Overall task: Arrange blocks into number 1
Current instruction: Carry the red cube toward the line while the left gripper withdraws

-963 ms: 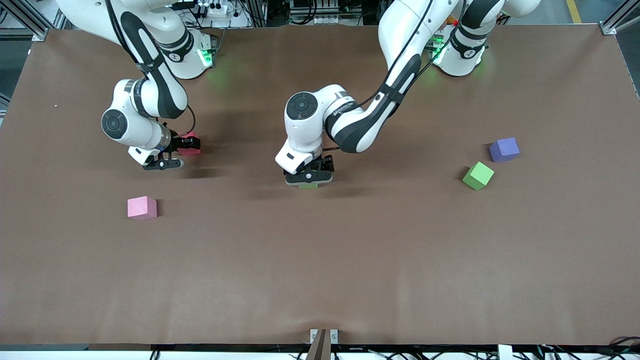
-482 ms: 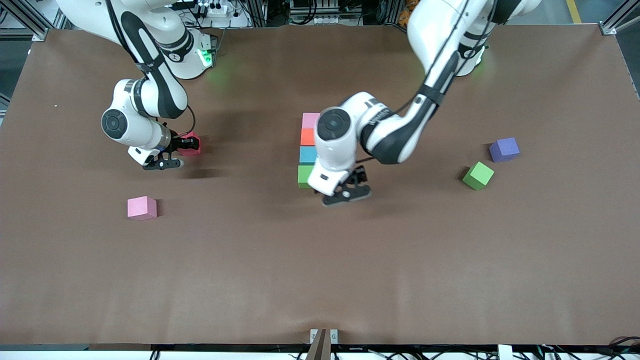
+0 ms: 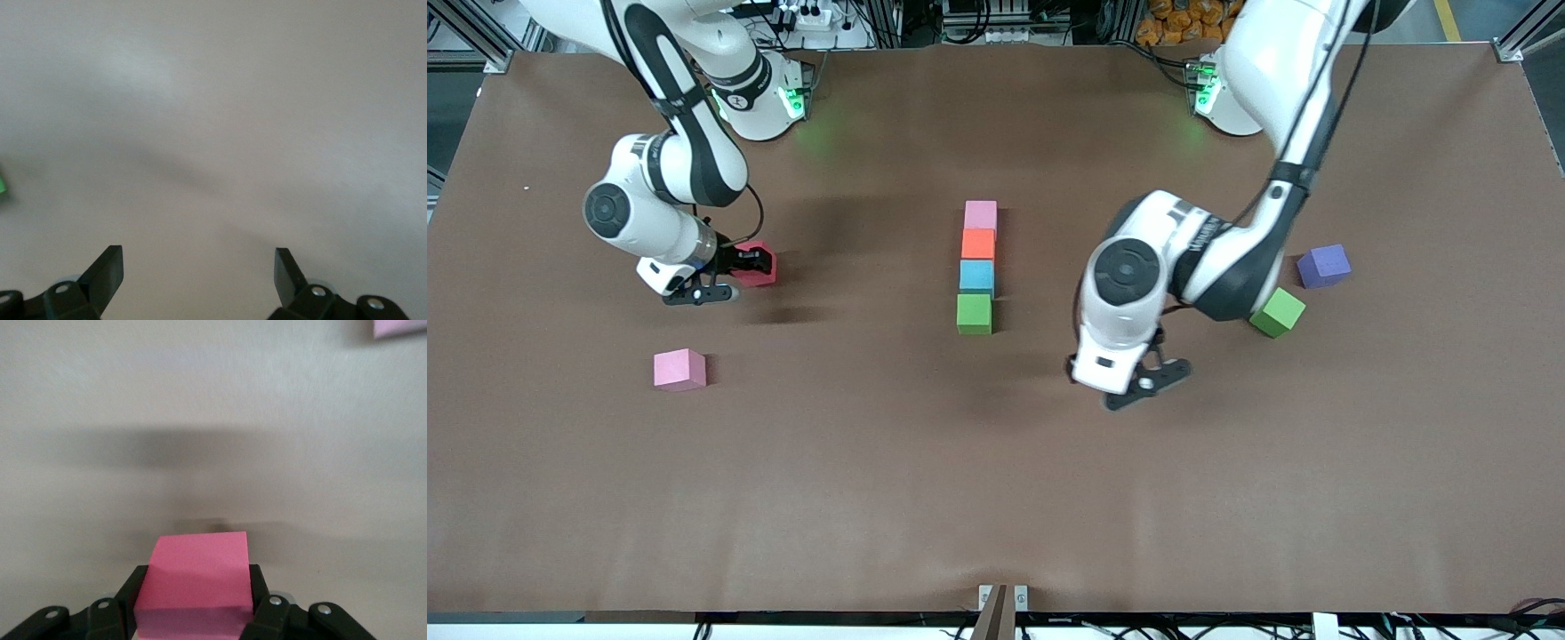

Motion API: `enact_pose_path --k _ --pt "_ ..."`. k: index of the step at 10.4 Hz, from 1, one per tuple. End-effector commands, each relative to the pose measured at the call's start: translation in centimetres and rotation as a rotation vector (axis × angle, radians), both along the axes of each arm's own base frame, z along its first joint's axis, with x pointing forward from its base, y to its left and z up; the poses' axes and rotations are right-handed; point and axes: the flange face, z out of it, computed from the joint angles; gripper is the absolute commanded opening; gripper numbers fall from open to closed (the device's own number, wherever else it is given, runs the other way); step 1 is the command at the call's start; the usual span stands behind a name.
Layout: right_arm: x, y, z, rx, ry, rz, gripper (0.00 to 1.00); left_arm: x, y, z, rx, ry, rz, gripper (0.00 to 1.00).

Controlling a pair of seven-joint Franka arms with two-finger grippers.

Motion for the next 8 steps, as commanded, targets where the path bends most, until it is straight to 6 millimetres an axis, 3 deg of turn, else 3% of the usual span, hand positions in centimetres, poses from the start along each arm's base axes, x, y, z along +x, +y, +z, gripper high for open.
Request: enact_pose_path --k 1,4,6,8 --pt "2.1 2.0 3.7 0.029 -0.083 -0.012 0.63 -0.7 2.5 0.4 0.006 0.025 0.025 1.0" --pt "5.7 8.1 8.0 0.032 -0.163 -0.091 0.63 0.3 4.4 0.3 0.006 0.026 0.056 1.0" --pt "7.7 12.5 9.4 0.033 -0.191 -0.146 0.63 1.1 5.9 0.5 0.004 0.022 0.08 1.0" --pt "9.5 17.2 9.7 0.021 -0.174 -0.196 0.63 2.6 9.2 0.5 0.002 0.02 0.112 1.0"
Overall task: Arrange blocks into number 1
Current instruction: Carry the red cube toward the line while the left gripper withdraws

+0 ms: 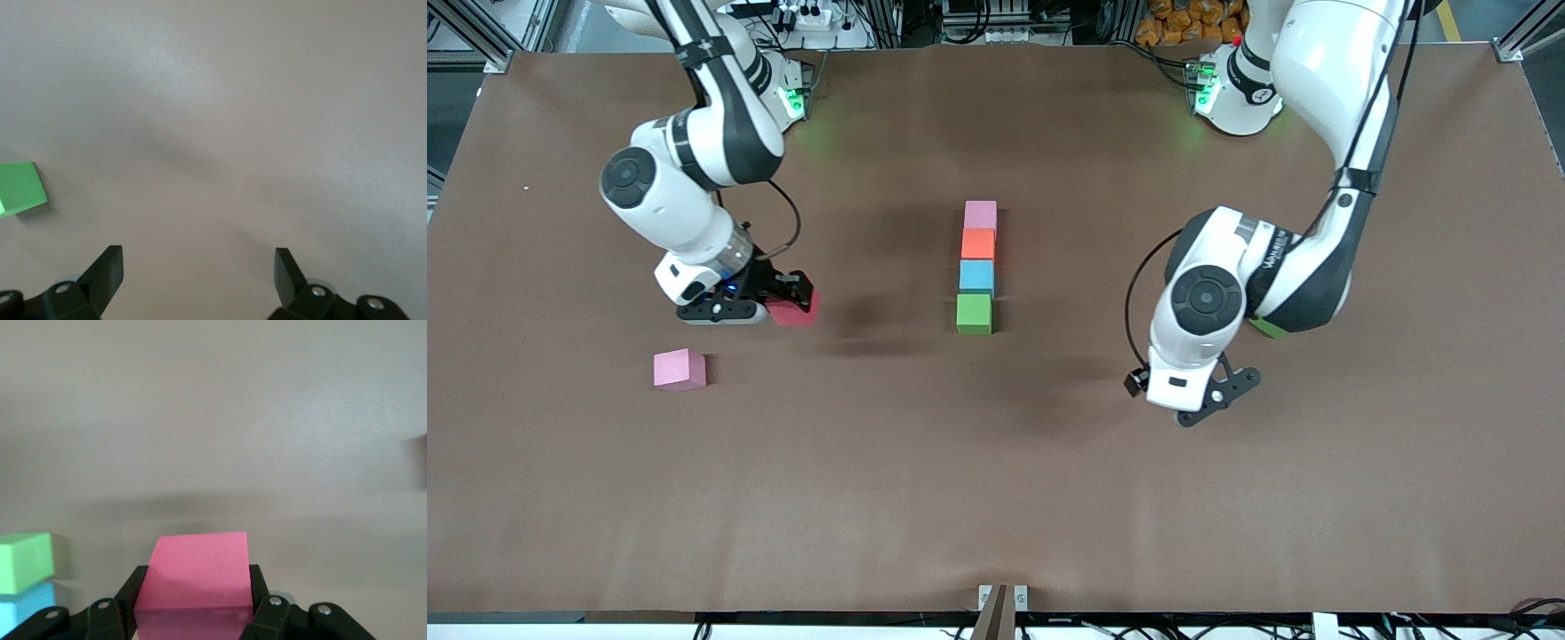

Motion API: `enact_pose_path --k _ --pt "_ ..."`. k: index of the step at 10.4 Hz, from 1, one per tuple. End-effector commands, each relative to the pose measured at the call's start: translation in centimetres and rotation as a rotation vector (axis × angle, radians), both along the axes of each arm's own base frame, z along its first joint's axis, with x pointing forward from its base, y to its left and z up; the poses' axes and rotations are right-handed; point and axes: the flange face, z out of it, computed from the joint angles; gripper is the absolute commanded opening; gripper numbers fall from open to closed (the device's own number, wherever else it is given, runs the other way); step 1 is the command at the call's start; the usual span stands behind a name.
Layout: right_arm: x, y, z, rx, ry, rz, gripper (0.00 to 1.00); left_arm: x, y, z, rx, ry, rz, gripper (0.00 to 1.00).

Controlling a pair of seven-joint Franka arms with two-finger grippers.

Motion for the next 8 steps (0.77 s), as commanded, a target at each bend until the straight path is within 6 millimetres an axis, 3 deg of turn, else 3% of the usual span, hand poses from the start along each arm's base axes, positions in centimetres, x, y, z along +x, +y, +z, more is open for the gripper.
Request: enact_pose_path --k 1,4,6,8 --pt "3.1 5.3 -0.3 -0.012 0.023 -0.074 0.63 0.9 3.6 0.6 -0.015 0.01 0.019 1.0" --pt "5.4 12.8 -0.1 -0.02 -0.005 -0.153 0.63 2.5 8.4 0.9 -0.051 0.021 0.042 1.0" --pt "6.4 17.2 -0.4 -0.065 -0.008 -0.206 0.63 3.0 10.4 1.0 -0.055 0.025 0.037 1.0" --pt "6.7 20.8 -0.8 -0.06 -0.03 -0.235 0.63 3.0 10.8 0.9 -0.058 0.032 0.03 1.0"
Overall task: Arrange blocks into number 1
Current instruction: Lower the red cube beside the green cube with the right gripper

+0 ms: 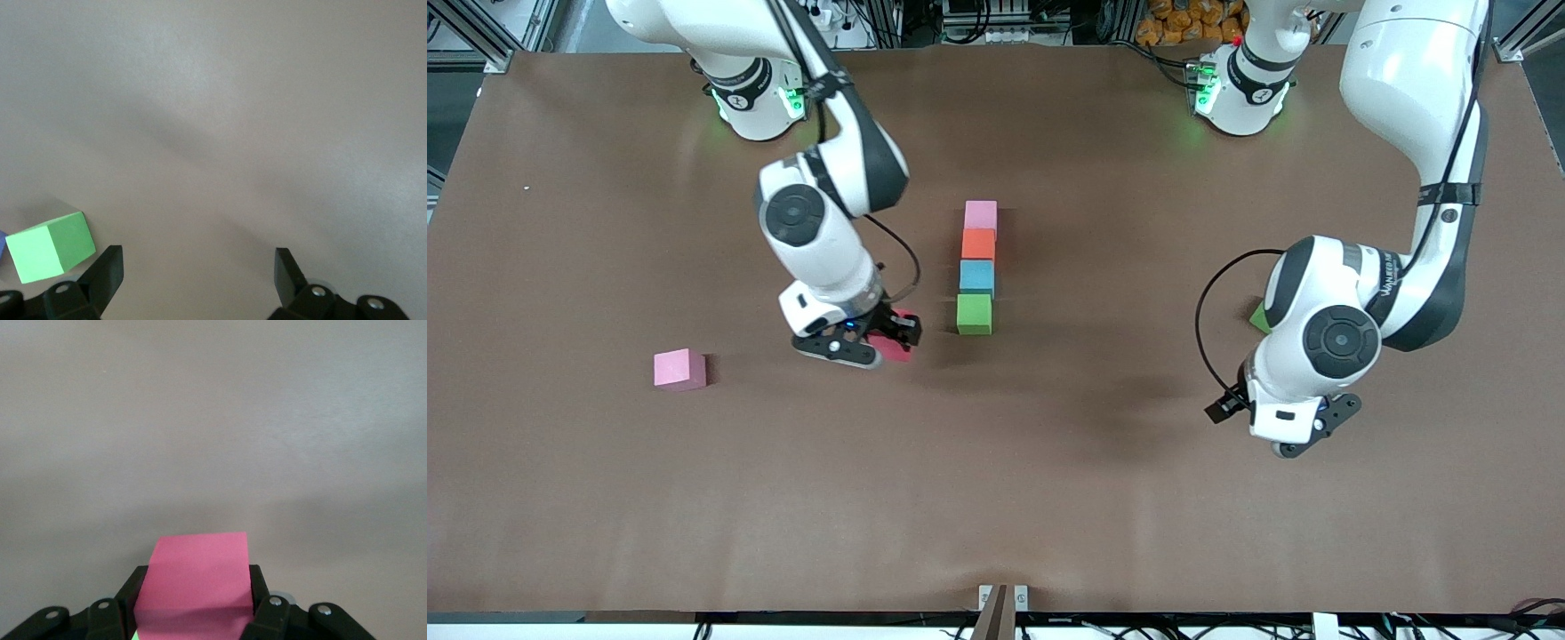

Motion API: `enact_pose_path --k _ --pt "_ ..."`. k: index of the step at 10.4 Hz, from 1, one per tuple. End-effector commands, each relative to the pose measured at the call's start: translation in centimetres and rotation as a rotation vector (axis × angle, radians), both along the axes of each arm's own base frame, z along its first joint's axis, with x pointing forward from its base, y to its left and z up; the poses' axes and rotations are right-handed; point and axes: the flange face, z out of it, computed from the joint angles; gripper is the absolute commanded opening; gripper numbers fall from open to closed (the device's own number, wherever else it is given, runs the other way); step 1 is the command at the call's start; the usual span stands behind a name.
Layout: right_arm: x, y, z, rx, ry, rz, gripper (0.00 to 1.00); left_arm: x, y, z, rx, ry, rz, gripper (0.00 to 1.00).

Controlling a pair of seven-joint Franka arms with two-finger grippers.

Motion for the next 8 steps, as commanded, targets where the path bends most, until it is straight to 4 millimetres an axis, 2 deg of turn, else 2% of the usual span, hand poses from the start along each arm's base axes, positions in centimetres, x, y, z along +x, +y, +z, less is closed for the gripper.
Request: enact_pose_path --k 1,4,7,8 --pt "1.6 3.5 -0.3 0.0 -0.023 -0.042 0.63 -0.6 0.1 0.6 -0.024 0.012 -0.011 1.0" --pt "0.8 7.4 -1.3 0.082 0.004 -0.05 0.63 -0.6 0.0 0.4 -0.023 0.017 -0.014 1.0" --pt "0.3 7.8 -1.9 0.093 0.021 -0.041 0.63 -0.6 0.1 0.1 -0.023 0.021 -0.014 1.0" --pt "0.1 7.6 -3.3 0.076 0.034 -0.024 0.63 -0.6 -0.1 0.1 -0.023 0.02 -0.016 1.0"
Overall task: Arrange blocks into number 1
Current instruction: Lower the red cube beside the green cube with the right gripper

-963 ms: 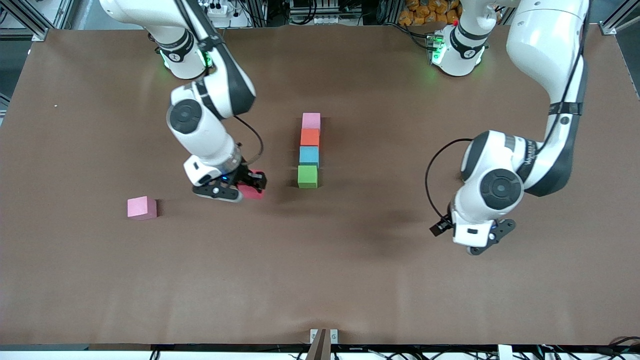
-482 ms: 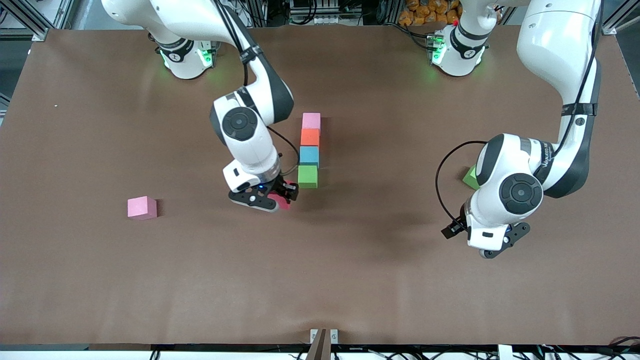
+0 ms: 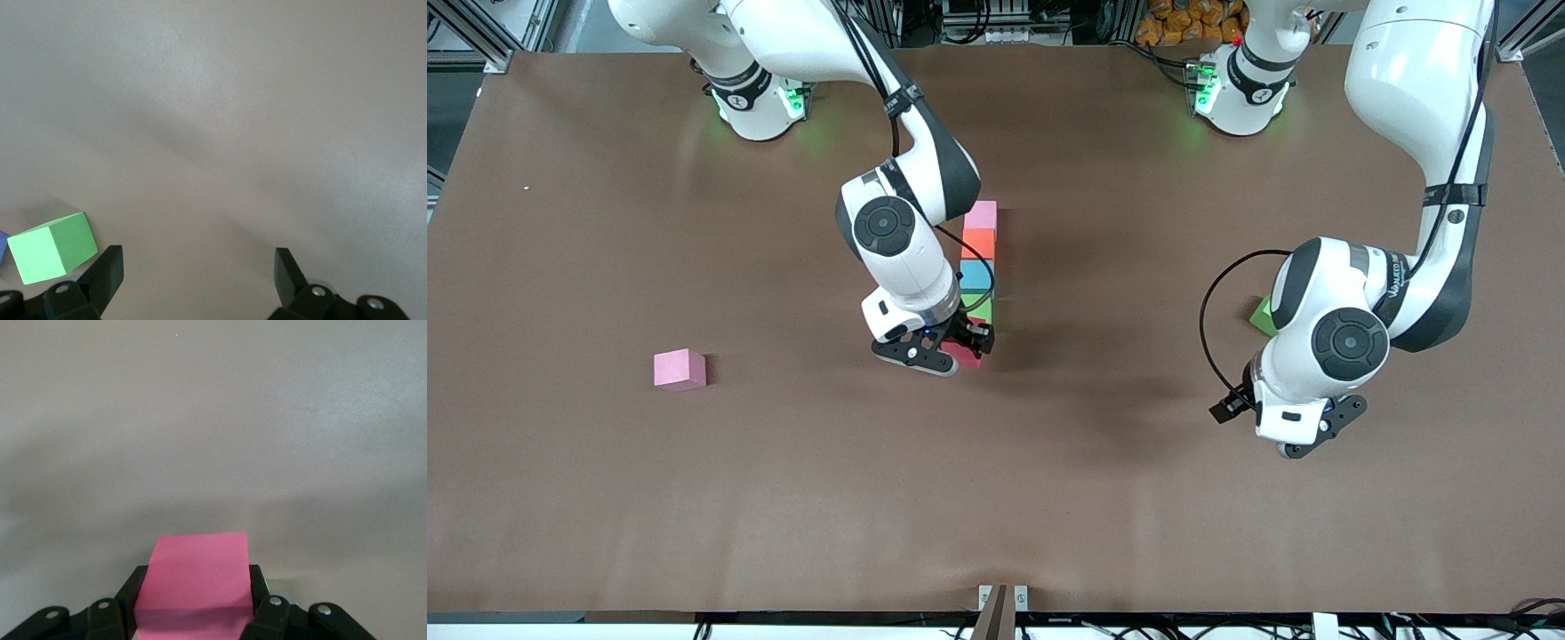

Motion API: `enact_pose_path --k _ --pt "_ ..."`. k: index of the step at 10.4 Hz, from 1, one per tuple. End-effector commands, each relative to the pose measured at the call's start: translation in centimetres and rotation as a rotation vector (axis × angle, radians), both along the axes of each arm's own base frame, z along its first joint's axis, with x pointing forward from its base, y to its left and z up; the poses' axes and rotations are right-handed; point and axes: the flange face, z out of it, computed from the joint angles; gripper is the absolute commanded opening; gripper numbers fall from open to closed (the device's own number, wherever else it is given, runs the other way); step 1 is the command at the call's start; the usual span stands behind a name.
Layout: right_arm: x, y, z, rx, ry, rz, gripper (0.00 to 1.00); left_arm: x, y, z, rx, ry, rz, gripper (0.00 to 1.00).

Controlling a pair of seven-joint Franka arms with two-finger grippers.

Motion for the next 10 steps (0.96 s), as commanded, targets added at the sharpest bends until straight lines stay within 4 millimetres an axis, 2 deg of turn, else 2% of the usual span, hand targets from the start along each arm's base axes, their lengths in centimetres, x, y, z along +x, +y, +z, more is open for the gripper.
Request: enact_pose_path --k 1,4,10 --pt "0.1 0.0 -2.2 -0.019 0.024 0.027 0.63 -0.5 0.0 0.3 -0.021 0.013 -0.012 1.0" --pt "0.1 0.3 -4.1 -0.037 0.032 0.047 0.63 -0.5 0.0 0.2 -0.019 0.014 -0.013 1.0" --pt "0.2 1.5 -5.2 -0.04 0.029 0.06 0.63 -0.6 -0.6 -0.3 -0.019 0.021 -0.012 1.0"
